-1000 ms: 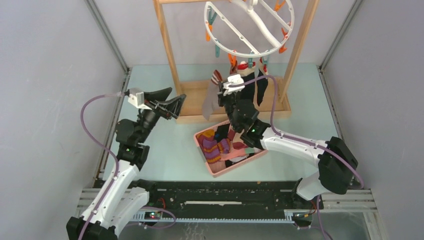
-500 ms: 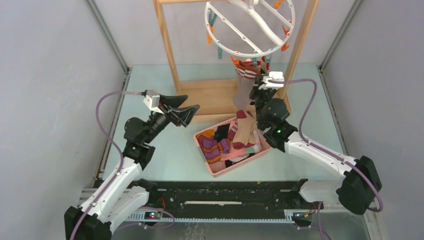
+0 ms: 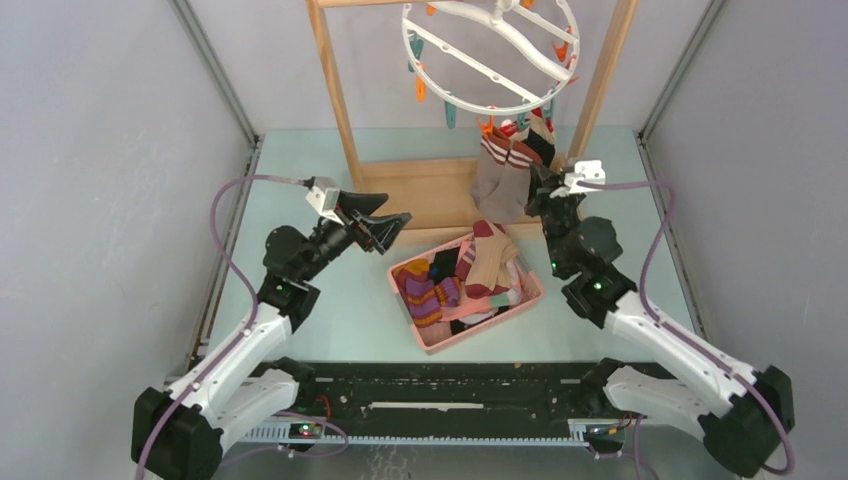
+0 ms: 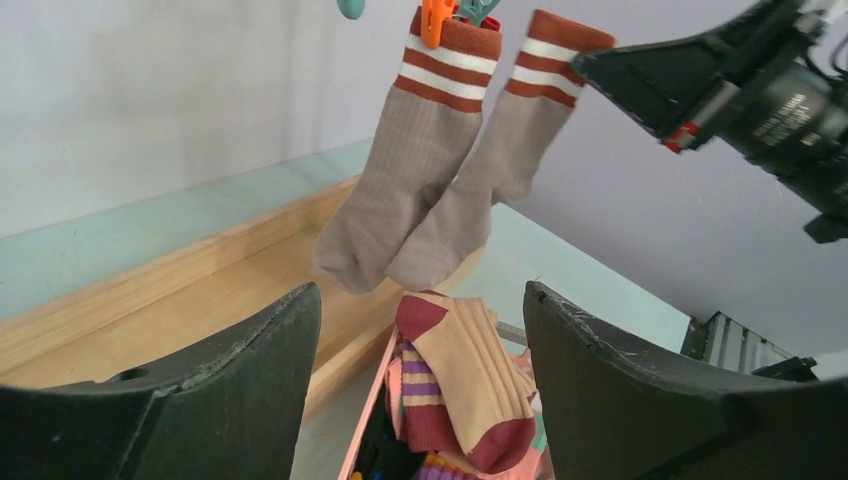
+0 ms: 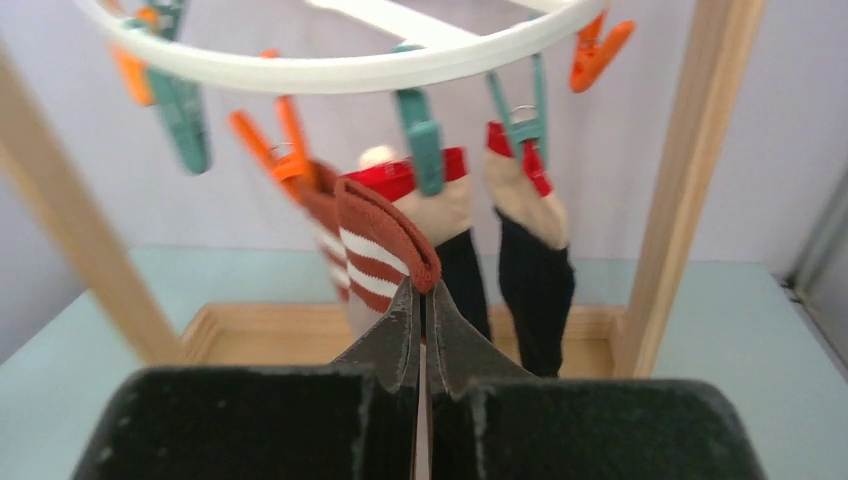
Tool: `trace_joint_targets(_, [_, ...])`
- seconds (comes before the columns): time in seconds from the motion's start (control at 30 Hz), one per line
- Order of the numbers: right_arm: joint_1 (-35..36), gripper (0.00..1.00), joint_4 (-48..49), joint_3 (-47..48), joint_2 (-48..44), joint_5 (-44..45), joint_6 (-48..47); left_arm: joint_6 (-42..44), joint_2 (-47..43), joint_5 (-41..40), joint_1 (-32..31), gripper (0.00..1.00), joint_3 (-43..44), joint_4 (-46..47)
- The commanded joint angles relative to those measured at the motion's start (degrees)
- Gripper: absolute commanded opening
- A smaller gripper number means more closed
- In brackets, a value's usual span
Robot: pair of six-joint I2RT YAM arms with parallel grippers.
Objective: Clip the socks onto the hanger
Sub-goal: Open the clamp at the hanger.
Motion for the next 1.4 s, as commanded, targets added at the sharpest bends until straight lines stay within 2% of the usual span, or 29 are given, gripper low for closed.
trace_joint_targets(0.0, [2.4,0.0,-6.21,-1.61,-9.44,-12.91,-0.32,1.95,-1.35,0.89,-0.33,0.78,2.05,2.25])
trace_joint_targets(0.1, [3.68,0.0,-11.32,-1.64,-13.04,-21.0,-1.75,2.31,-2.37,0.91,-0.34,0.79,1.03,2.25])
trace_joint_targets(0.17, [4.55,0.0,-11.44,-1.55,-12.6,-23.88,-1.92,2.24,-2.71,1.16,-0.36,0.79,0.86,2.22])
trace_joint_targets(0.33, [5.92,0.0,-9.54,2.16,-3.88,-24.2,-1.64,1.12,-3.74,2.02,-0.42,0.79,0.65,2.9])
trace_joint_targets(0.5, [6.01,0.0,-2.71,8.59,8.36,-16.52,-0.57,1.18,-5.47,1.58,-0.51,0.79,-0.52,3.28])
trace_joint_targets(0.77, [4.97,0.0,8.72,16.38,21.16,-2.38,-2.22,1.92,-6.97,0.79,-0.51,0.79,-2.12,3.2])
trace_joint_targets(0.9, [2.76,0.0,8.82,17.4,21.72,0.36,-1.88,2.44,-7.02,0.74,-0.51,0.8,-1.7,2.93])
trace_joint_targets(1.07, [-0.03,0.0,5.33,15.7,18.62,-0.39,0.13,1.04,-4.05,0.8,-0.5,0.8,1.35,3.11])
trace_joint_targets(1.23, [-1.06,0.0,3.61,14.5,16.7,-2.79,1.18,-7.14,1.65,-0.77,-0.51,0.85,7.76,3.54])
trace_joint_targets(1.37, [-1.28,0.0,3.55,13.95,16.45,-4.81,1.67,-14.5,6.67,-2.81,-0.83,0.86,13.37,3.54])
